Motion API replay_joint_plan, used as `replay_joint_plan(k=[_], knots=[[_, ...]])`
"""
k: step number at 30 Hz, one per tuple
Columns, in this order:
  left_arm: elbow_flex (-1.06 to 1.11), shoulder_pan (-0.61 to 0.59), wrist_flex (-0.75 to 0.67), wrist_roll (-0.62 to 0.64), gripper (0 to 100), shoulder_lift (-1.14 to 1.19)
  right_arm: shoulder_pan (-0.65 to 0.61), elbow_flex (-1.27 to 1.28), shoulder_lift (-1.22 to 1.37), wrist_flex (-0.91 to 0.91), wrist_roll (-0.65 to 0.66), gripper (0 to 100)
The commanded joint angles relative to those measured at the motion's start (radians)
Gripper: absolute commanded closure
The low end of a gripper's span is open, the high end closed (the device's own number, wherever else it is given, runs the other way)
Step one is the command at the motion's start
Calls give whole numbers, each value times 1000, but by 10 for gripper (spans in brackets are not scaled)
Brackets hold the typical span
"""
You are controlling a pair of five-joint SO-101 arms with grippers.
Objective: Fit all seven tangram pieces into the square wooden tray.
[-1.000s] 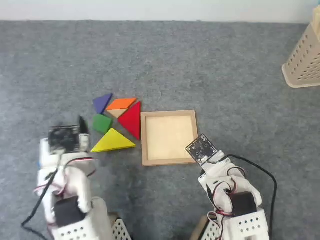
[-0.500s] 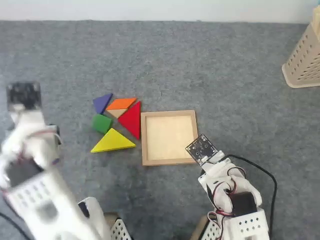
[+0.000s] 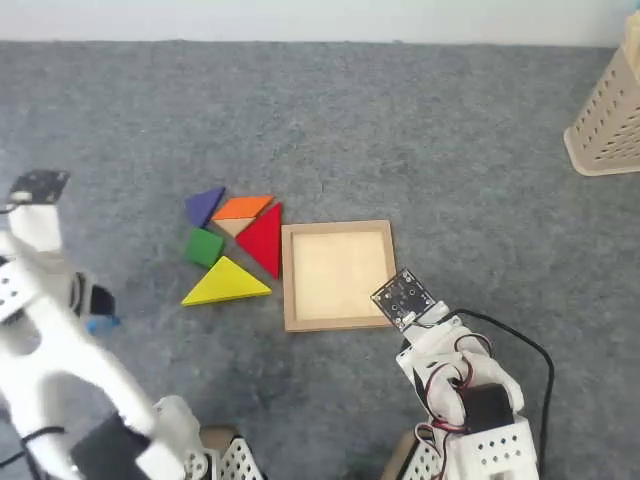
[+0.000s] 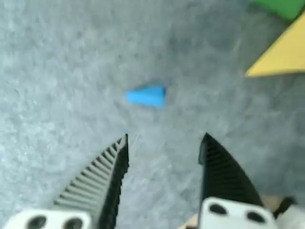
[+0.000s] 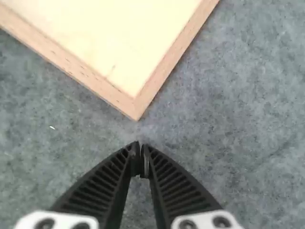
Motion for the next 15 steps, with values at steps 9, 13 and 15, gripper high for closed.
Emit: replay_joint_plan(k=[9,13,15], knots=[[-19,-213,-97,201,658,279,-2,18,-15,5,-6,991],[-41,-138,-98,328,641,299,-2,18,-15,5,-6,991],[-44,-104,-109,339,641,299,-2,18,-15,5,-6,991]])
